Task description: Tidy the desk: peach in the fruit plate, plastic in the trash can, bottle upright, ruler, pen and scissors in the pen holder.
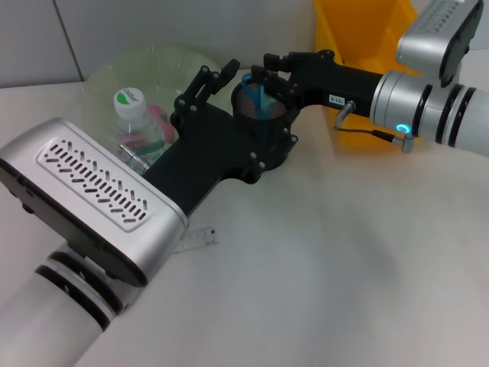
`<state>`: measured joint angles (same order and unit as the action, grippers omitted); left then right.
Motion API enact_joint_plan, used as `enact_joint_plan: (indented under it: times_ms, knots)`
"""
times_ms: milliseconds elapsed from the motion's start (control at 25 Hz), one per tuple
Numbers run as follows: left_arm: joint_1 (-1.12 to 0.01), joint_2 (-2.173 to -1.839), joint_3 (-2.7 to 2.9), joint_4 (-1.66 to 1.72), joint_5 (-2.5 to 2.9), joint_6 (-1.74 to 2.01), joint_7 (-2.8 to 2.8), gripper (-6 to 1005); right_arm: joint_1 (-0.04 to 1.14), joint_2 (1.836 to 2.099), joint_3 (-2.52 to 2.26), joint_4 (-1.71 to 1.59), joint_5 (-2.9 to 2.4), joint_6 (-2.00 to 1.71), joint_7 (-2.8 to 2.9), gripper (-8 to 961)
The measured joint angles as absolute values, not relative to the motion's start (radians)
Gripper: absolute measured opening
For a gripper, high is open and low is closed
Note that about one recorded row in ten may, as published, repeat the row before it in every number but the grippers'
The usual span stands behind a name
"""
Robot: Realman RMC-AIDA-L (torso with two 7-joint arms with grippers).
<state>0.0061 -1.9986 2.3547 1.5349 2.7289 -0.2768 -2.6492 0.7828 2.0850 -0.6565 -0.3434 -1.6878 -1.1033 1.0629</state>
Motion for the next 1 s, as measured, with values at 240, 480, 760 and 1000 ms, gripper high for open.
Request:
enact_joint_plan:
  times_ms: [240,480,760,1000]
  knots:
    - [0.006,-1.998,2.335,1.570,2.733,-0.189,-2.649,826,0.748,2.085,-0.657,-0.420,-1.682,-1.143,1.125,254]
    - [0.012,-2.018,2.267,1.675,2.729,0.075,-2.639,826,0.657,2.083,-0.663,-0.555,-1.581,-1.275,1.165,518]
    - [0.006,-2.066,2.176,1.818,2.732,0.487,-2.642,826,0.512,2.077,-0.652,-0.755,-1.546,-1.474,1.219,814]
    - [-0.032,-2.071,2.098,1.899,2.730,0.796,-2.710,825,0.351,2.052,-0.653,-0.923,-1.568,-1.600,1.275,815]
